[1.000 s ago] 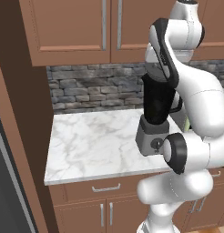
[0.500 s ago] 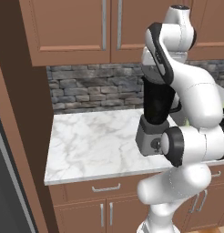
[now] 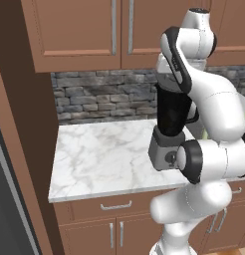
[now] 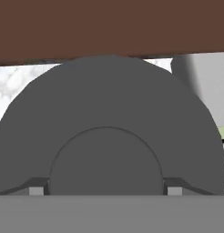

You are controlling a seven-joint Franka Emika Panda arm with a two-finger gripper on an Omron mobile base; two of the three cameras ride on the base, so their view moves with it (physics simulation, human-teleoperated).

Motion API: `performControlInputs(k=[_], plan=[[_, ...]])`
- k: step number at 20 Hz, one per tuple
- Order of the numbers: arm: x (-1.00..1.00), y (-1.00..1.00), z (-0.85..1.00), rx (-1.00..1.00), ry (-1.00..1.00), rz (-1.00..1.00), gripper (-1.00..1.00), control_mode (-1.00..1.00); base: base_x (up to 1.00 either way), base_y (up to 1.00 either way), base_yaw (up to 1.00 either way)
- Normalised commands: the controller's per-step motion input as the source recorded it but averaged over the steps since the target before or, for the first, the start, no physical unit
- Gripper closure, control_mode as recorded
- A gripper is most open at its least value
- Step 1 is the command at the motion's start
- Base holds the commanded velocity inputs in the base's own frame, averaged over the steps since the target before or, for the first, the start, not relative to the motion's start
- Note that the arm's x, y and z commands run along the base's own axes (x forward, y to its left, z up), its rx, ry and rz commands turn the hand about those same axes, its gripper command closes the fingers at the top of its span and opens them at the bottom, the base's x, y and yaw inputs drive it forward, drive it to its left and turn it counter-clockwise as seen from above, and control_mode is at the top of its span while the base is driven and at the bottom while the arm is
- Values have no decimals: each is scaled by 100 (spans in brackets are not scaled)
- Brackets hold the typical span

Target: Grab the garlic and lemon from the fridge, place them in the blender, close the lid, and turn on the blender to create a marinade.

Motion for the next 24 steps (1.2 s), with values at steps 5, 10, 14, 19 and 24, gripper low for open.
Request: performControlInputs(k=[5, 10, 14, 19, 24], plan=[[-2, 0, 10, 0, 10, 0, 100, -100, 0, 0, 0], [-3, 0, -2, 0, 5, 0, 100, -100, 0, 0, 0], [0, 0, -16, 0, 8, 0, 100, -100, 0, 0, 0], [0, 0, -21, 0, 3, 0, 100, -100, 0, 0, 0], [0, 0, 2, 0, -5, 0, -100, -100, 0, 0, 0]])
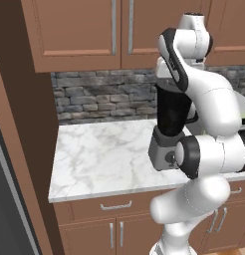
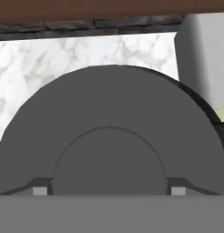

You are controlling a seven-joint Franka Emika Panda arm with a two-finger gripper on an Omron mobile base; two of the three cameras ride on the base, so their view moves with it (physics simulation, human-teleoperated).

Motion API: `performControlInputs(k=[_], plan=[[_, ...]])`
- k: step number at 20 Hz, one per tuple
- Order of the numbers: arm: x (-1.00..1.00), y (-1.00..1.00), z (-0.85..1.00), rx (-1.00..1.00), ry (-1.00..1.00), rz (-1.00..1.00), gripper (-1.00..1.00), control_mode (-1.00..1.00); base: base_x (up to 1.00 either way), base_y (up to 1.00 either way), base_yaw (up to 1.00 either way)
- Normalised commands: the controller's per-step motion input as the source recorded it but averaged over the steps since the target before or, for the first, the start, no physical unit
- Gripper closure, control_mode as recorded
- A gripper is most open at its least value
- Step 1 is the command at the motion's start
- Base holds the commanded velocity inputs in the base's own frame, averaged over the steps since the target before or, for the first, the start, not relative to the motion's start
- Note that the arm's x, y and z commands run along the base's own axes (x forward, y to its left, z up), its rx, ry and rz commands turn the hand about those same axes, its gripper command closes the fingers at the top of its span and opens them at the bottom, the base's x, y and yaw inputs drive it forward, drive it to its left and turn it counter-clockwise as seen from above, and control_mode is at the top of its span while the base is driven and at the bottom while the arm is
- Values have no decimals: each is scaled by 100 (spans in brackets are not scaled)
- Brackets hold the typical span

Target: Grab the garlic and lemon from the fridge, place them in the blender, close the lid, and turn on the blender to create a marinade.

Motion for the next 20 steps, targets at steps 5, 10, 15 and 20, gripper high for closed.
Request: performControlInputs(k=[5, 10, 15, 20], plan=[[-11, 0, 23, 0, -14, 0, -100, -100, 0, 0, 0], [-24, 0, 10, -2, -19, 0, -100, -100, 0, 0, 0], [-80, 4, 10, -3, -32, 0, -100, -100, 0, 0, 0], [-100, 14, 0, -1, -29, 0, -100, -100, 0, 0, 0]])
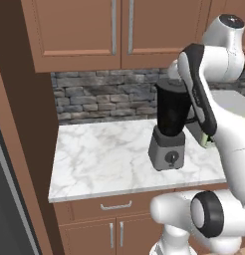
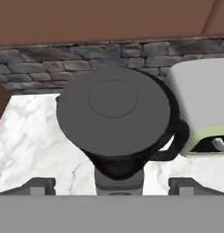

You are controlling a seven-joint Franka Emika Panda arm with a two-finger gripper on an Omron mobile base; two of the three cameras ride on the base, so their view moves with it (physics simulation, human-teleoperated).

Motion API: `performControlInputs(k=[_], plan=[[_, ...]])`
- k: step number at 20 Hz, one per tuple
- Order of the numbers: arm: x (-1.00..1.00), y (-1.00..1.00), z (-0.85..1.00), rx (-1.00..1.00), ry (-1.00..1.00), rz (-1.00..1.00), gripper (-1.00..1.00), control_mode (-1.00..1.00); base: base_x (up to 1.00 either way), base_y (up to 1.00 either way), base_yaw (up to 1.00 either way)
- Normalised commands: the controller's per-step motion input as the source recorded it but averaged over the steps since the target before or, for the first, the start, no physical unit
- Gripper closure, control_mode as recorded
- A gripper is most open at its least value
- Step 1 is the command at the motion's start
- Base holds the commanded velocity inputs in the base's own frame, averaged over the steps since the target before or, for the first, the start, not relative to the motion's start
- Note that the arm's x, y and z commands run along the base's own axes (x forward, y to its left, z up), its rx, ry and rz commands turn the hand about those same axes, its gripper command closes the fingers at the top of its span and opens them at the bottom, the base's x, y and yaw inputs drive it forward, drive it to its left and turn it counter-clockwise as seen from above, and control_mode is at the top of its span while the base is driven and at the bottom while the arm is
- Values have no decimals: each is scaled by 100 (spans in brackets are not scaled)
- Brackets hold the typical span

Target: Grab the garlic and lemon from the fridge, place them in the blender, close the lid, and turn on the blender to create a marinade.

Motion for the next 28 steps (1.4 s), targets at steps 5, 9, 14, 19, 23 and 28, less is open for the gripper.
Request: performControlInputs(k=[5, 9, 14, 19, 23, 28], plan=[[-100, 7, -13, 0, -3, 0, -100, -100, 0, 0, 0], [-91, 0, -29, 0, 13, 0, -100, -100, 0, 0, 0], [-51, 0, -27, 0, 7, 0, -100, -100, 0, 0, 0], [0, 0, 0, 0, 0, 0, -100, -100, 0, 0, 0], [-1, 0, -9, 0, 1, 0, -100, -100, 0, 0, 0], [-19, 0, -62, 0, 13, 0, -100, -100, 0, 0, 0]])
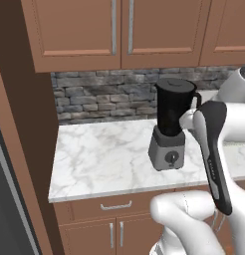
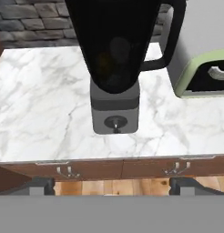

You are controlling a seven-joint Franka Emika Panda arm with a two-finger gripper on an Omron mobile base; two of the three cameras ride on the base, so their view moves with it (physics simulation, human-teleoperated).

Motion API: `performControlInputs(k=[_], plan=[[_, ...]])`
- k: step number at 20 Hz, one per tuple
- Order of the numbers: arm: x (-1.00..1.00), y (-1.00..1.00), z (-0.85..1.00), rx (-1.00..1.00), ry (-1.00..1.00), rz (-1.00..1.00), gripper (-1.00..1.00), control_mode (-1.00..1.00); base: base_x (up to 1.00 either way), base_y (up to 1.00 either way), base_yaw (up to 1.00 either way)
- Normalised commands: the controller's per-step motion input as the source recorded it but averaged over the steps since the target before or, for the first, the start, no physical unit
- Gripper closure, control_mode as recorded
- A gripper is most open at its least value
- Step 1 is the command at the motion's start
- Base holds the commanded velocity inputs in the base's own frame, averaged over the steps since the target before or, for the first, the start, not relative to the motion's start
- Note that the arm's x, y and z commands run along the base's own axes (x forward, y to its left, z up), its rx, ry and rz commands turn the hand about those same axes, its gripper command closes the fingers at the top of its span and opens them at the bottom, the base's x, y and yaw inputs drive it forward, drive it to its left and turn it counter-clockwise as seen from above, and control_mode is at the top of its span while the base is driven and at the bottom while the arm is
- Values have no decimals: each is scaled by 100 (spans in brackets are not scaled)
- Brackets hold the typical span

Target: Grab the garlic and lemon from the fridge, place them in the blender, close the lid, and turn on the blender to create a marinade.

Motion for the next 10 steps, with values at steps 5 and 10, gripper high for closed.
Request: performControlInputs(k=[5, 10], plan=[[-19, 0, -78, 0, 16, 0, -100, -100, 0, 0, 0], [-8, 0, -86, 0, 17, 0, -100, -100, 0, 0, 0]])
